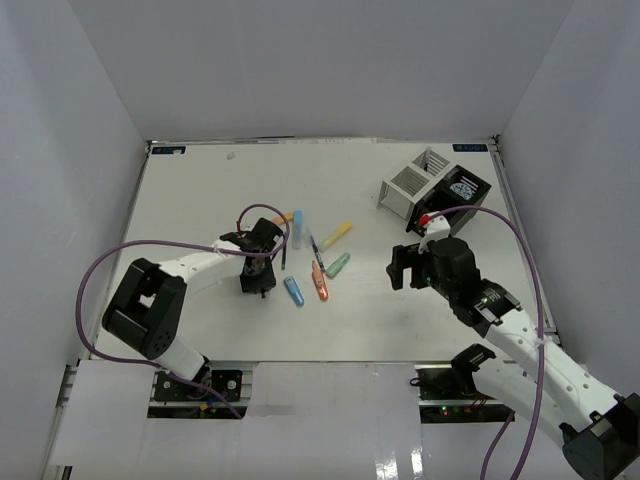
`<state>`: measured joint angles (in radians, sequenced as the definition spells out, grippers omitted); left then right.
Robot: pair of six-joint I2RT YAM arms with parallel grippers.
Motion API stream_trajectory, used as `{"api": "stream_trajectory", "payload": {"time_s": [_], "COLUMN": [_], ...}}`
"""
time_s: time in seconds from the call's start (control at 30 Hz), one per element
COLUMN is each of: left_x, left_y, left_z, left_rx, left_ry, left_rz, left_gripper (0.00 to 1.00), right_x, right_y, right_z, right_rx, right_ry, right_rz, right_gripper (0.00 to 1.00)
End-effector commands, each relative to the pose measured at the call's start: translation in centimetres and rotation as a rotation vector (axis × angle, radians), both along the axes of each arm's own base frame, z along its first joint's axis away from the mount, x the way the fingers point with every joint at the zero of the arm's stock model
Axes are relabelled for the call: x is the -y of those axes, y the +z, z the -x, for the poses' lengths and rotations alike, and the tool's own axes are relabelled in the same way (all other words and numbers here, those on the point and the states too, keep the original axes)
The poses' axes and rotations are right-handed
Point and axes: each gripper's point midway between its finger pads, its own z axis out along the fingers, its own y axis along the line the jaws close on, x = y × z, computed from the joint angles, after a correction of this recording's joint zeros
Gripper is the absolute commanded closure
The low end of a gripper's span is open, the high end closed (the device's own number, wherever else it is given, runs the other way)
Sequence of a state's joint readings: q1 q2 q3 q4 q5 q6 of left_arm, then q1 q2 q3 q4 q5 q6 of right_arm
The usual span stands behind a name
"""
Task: Sort the stationery into containers
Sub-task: Pick up the pen from the center of the board.
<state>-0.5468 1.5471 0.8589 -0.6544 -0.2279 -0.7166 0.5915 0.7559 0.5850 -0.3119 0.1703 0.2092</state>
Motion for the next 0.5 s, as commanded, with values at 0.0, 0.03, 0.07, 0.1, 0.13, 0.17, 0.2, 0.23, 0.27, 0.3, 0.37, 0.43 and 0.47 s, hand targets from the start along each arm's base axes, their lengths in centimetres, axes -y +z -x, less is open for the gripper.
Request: {"api": "stream_trajectory", "payload": {"time_s": [0.0, 0.03, 0.07, 0.1, 0.13, 0.17, 0.2, 0.23, 0.27, 0.3, 0.37, 0.43, 0.47], "left_x": [-0.1, -0.3, -0.3, -0.3, -0.3, -0.1, 0.0, 0.1, 0.4, 0.6, 1.3, 2.3, 2.6], "left_y": [-0.3, -0.5, -0.6, -0.5, -0.5, -0.3, -0.1, 0.1, 0.9, 1.4, 3.3, 5.3, 7.1], "left_z": [-0.3, -0.2, -0.1, -0.2, -0.3, -0.5, -0.6, -0.8, -1.2, -1.5, -2.2, -2.9, -3.3], "left_rx": [0.003, -0.002, -0.005, -0.003, 0.001, 0.011, 0.019, 0.029, 0.054, 0.072, 0.141, 0.212, 0.270], "left_ry": [0.021, 0.022, 0.021, 0.022, 0.022, 0.013, 0.008, 0.002, -0.007, -0.020, -0.048, -0.096, -0.114], "left_rz": [-0.021, -0.028, -0.031, -0.029, -0.031, -0.027, -0.027, -0.025, -0.013, -0.009, 0.008, 0.029, 0.051], "left_gripper": [0.55, 0.60, 0.64, 0.71, 0.75, 0.78, 0.80, 0.81, 0.83, 0.88, 0.93, 0.96, 0.97], "right_x": [0.1, 0.2, 0.2, 0.2, 0.2, 0.2, 0.2, 0.1, 0.1, 0.1, -0.1, -0.3, -0.5], "right_y": [0.9, 0.9, 0.9, 1.0, 1.0, 1.1, 1.2, 1.2, 1.3, 1.5, 1.7, 2.5, 2.7], "right_z": [-0.5, -0.5, -0.5, -0.5, -0.5, -0.5, -0.5, -0.4, -0.3, -0.2, 0.0, 0.1, 0.2], "right_rx": [0.047, 0.048, 0.048, 0.051, 0.052, 0.052, 0.055, 0.052, 0.051, 0.056, 0.058, 0.069, 0.072], "right_ry": [-0.021, -0.022, -0.025, -0.023, -0.024, -0.024, -0.023, -0.016, -0.013, -0.010, -0.001, 0.014, 0.023], "right_rz": [-0.017, -0.016, -0.015, -0.017, -0.019, -0.019, -0.019, -0.021, -0.025, -0.029, -0.037, -0.056, -0.063], "right_gripper": [0.06, 0.06, 0.06, 0.06, 0.06, 0.06, 0.06, 0.06, 0.06, 0.06, 0.05, 0.05, 0.05]}}
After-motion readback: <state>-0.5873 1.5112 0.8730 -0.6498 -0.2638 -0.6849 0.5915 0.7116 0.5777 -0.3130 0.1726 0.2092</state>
